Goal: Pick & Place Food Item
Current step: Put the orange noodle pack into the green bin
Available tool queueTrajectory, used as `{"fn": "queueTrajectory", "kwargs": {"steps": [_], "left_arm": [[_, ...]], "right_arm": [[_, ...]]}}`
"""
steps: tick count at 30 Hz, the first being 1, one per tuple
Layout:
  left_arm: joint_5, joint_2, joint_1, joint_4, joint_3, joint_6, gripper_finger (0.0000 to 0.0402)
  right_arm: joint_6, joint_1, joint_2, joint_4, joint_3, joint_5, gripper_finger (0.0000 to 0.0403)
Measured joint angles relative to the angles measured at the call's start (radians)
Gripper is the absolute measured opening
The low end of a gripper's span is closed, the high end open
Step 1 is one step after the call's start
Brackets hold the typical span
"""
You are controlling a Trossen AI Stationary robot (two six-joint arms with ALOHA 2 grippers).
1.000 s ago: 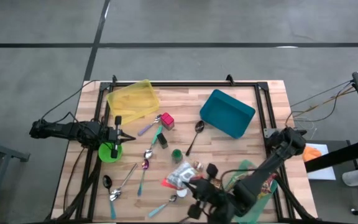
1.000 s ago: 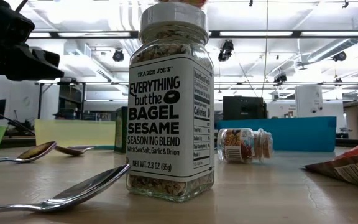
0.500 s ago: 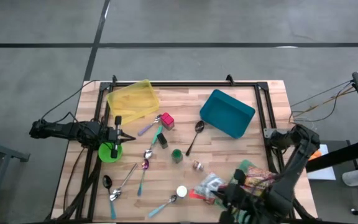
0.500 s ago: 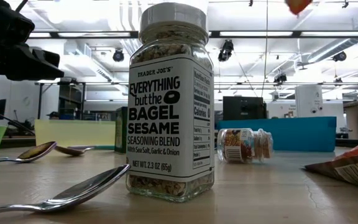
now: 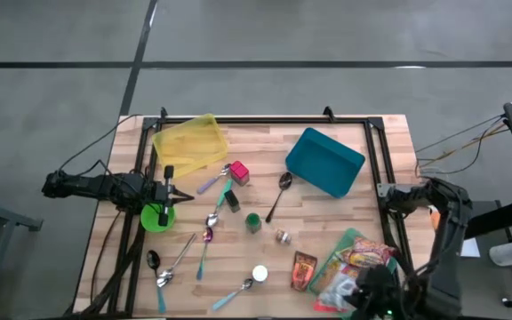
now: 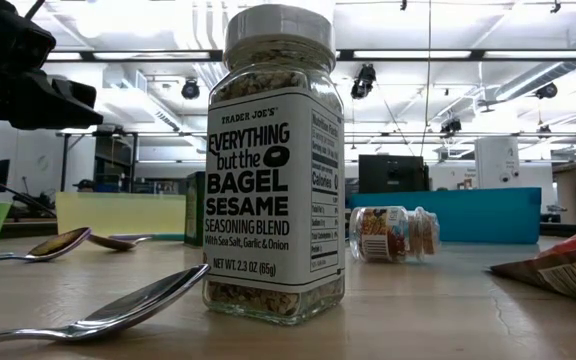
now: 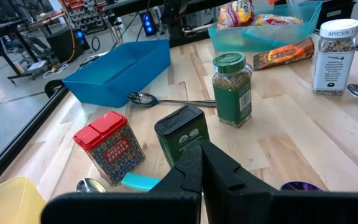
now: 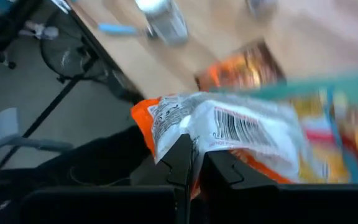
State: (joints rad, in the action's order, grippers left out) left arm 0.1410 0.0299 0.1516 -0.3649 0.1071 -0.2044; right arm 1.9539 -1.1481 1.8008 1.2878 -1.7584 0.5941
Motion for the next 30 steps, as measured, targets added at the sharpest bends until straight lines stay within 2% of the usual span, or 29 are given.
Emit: {"fn": "queueTrajectory", "kwargs": {"steps": [5, 9, 14, 20, 24, 30], "left_arm": [[0.0, 0.0, 0.0, 0.0, 0.0, 0.0, 0.0], [0.0, 0.0, 0.0, 0.0, 0.0, 0.0, 0.0], [0.0, 0.0, 0.0, 0.0, 0.0, 0.0, 0.0], [0.0, 0.0, 0.0, 0.0, 0.0, 0.0, 0.0], [0.0, 0.0, 0.0, 0.0, 0.0, 0.0, 0.0], [0.0, 0.0, 0.0, 0.0, 0.0, 0.0, 0.0]], "right_arm": [[0.189, -0.039, 0.0, 0.048, 0.0, -0.11, 0.0015], [0.302, -0.041, 0.0, 0.095, 0.0, -0.252, 0.0015], [0.31, -0.026, 0.011, 0.093, 0.0, -0.356, 0.0015], [0.333, -0.021, 0.047, 0.082, 0.001, -0.421, 0.0015], [0.335, -0.017, 0.076, 0.077, 0.001, -0.537, 0.0015], [0.335, -0.013, 0.116, 0.075, 0.001, -0.55, 0.0015]]}}
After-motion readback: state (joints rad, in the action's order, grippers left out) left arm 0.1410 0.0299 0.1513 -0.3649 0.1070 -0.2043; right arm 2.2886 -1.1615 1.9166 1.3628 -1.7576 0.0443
